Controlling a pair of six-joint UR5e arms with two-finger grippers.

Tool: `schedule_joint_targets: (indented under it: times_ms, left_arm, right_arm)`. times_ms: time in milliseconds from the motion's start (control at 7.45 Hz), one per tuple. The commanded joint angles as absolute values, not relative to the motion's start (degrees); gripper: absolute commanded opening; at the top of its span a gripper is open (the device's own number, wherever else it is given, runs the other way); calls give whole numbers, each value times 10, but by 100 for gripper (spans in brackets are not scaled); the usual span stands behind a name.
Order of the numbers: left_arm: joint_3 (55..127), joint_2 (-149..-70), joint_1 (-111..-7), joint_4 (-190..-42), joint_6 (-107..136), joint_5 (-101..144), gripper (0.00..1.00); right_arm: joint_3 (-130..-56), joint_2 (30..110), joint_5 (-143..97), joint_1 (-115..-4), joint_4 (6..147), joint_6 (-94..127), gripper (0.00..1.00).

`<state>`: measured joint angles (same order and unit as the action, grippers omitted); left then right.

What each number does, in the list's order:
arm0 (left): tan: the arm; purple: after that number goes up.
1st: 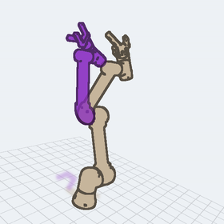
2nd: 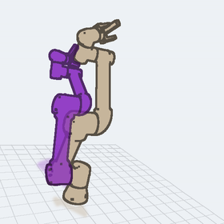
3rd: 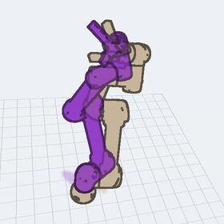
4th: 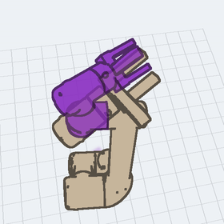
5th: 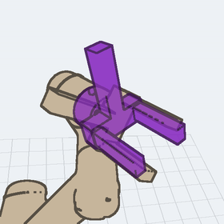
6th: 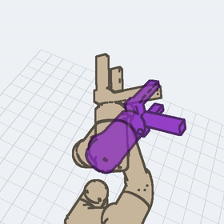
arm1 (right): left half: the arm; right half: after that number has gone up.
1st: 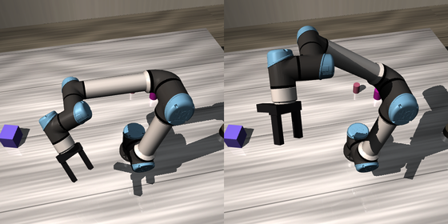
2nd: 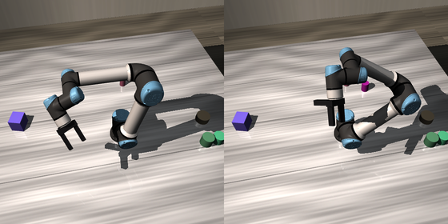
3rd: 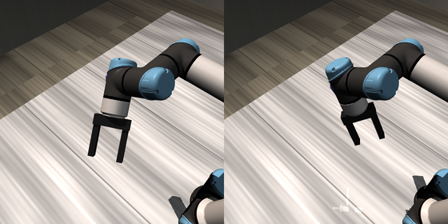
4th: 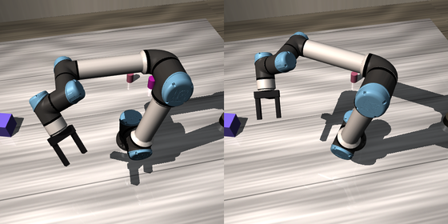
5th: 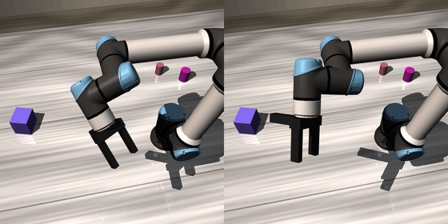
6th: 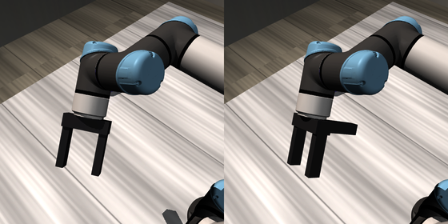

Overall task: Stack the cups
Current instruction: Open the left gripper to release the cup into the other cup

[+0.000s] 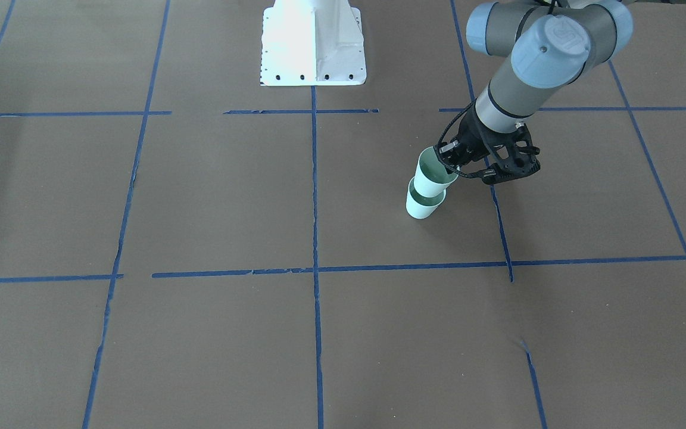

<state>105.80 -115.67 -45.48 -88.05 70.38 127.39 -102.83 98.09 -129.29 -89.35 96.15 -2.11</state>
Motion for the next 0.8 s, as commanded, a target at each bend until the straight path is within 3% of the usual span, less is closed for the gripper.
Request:
schedule_joint_targets:
  times_ms: [0, 402, 537, 671]
  left_arm:
    - [1051, -1154, -454, -893, 703, 1274, 0]
    - [1044, -1158, -453, -893, 704, 1274, 0]
    - [1044, -1157, -453, -896, 699, 1274, 76]
    - [1045, -1151, -454, -920, 699, 1272, 100]
  right_arm:
    - [-1028, 981, -1293, -894, 962, -21, 100]
    - [-1028, 981, -1293, -894, 962, -21, 100]
    - [-1028, 981, -1293, -894, 962, -21, 100]
    - [-1028, 981, -1293, -894, 962, -21, 100]
